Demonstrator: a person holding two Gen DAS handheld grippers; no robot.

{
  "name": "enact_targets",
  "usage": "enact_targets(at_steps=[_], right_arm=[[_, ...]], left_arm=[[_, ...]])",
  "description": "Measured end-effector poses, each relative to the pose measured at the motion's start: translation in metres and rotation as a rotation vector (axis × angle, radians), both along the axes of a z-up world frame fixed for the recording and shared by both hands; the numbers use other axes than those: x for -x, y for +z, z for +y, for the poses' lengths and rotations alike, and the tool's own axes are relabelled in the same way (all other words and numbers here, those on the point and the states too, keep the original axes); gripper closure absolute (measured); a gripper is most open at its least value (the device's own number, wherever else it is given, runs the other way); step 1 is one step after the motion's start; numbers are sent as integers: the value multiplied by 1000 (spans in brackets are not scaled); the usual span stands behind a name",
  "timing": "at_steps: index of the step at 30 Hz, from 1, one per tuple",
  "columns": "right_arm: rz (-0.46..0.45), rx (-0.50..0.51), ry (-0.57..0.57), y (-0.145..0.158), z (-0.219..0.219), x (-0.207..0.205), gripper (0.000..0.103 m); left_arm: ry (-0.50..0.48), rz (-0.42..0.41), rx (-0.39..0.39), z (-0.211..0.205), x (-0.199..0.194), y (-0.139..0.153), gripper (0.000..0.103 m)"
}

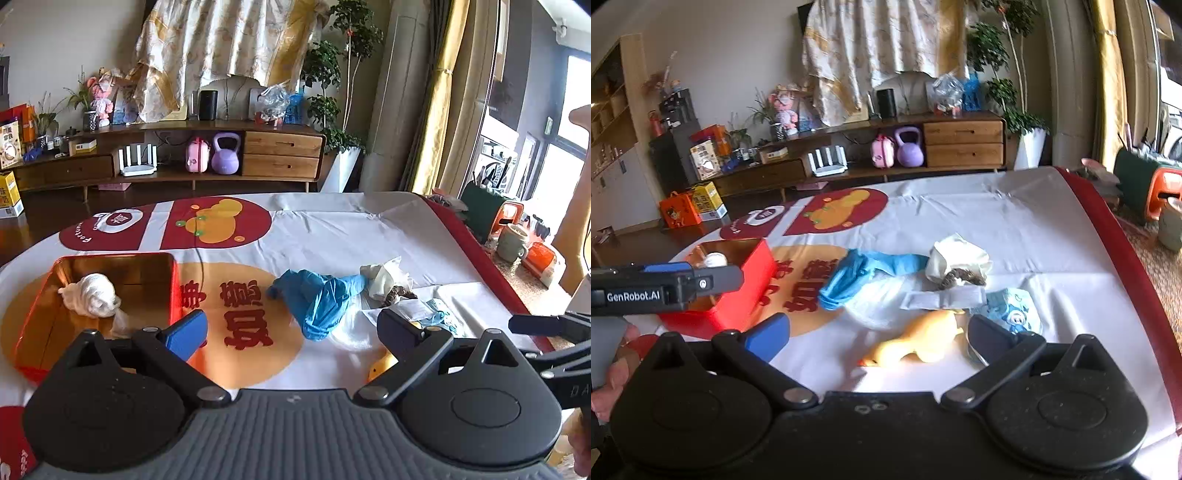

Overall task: Organize soft objects
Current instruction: 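Move the left tool to the blue glove while the right tool moves to the yellow duck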

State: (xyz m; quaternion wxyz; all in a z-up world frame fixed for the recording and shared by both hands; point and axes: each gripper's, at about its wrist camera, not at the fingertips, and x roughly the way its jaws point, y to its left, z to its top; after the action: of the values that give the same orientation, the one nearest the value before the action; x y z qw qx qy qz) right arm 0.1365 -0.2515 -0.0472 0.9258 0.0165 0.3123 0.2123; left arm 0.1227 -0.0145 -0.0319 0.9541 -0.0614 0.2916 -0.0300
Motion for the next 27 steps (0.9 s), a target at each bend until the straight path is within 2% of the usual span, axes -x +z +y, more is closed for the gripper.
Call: enact_targets(at_steps=[10,18,27], right_arm=[[31,34,44,-22,8,-29,0],[80,42,25,-40,13,-56,4],[133,47,-10,-60,14,-76,9]], left_arm=[[-40,38,-65,-22,-54,-14,4],[-83,140,-52,-31,-102,-34,4],[-39,185,-41,-28,-141,-54,4]])
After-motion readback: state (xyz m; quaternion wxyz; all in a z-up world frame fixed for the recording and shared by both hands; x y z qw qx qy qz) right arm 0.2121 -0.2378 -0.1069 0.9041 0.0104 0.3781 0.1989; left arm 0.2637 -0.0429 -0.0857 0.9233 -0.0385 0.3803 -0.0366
